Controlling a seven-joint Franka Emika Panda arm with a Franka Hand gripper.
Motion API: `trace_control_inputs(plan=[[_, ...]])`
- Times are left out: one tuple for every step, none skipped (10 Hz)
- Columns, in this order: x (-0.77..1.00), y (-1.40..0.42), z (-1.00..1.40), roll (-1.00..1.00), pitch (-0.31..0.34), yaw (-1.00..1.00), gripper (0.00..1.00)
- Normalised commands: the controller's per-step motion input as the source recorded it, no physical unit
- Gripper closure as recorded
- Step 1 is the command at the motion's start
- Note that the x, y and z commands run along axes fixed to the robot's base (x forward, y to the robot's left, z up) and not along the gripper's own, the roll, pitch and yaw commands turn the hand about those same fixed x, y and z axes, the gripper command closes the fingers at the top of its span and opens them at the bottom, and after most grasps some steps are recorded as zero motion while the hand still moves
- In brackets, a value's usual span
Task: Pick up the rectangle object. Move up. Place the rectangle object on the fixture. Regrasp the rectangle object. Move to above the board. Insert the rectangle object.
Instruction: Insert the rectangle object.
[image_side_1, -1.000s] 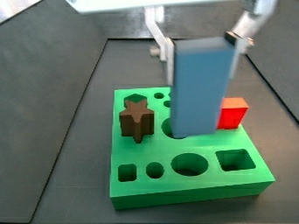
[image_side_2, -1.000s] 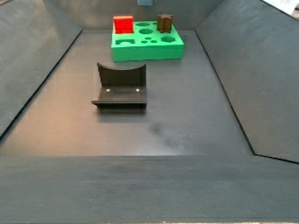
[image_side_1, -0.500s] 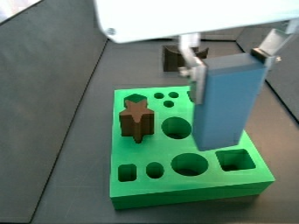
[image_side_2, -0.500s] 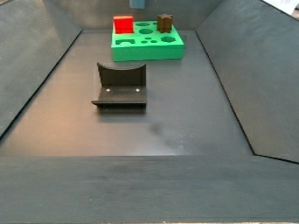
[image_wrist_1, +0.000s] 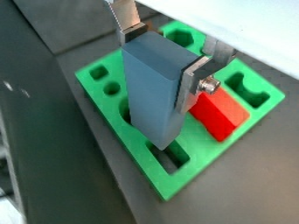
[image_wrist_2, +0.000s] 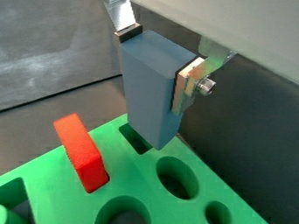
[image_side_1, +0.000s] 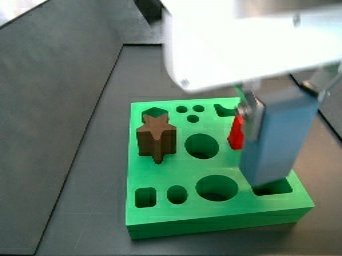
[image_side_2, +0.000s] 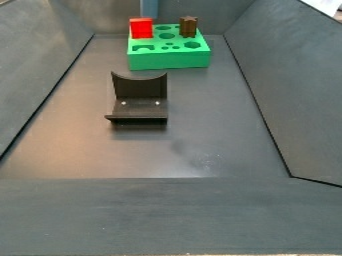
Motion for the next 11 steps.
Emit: trace_control_inputs(plan=[[0.74,-0.06,-0.38,0.09,-0.094,0.17,1.00],[0.43,-0.16,-0.17,0.14,-0.066,0.00,1.00],[0.32,-0.01,-0.11,0.08,-0.044,-0.07,1.00],[0.31,0.00,-0.21,0.15,-0.039,-0.02,1.00],[0.45,0.00,-0.18,0.14,-0.007,-0.01,1.00],[0.36,0.02,-0.22,0.16,-0.003,-0.02,1.00],[0.07,0.00,-0.10,0.06,-0.003,-0.11,1.00],[0.00,0.00,-0.11,0.10,-0.009,-0.18,1.00],[-0.17,0.00,-0.03,0.09,-0.016,-0.14,1.00],[-0.18,0.01,-0.05,0.08,-0.021,-0.11,1.00],[-0.17,0.06,0.00,0.07,-0.007,-0.14,1.00]])
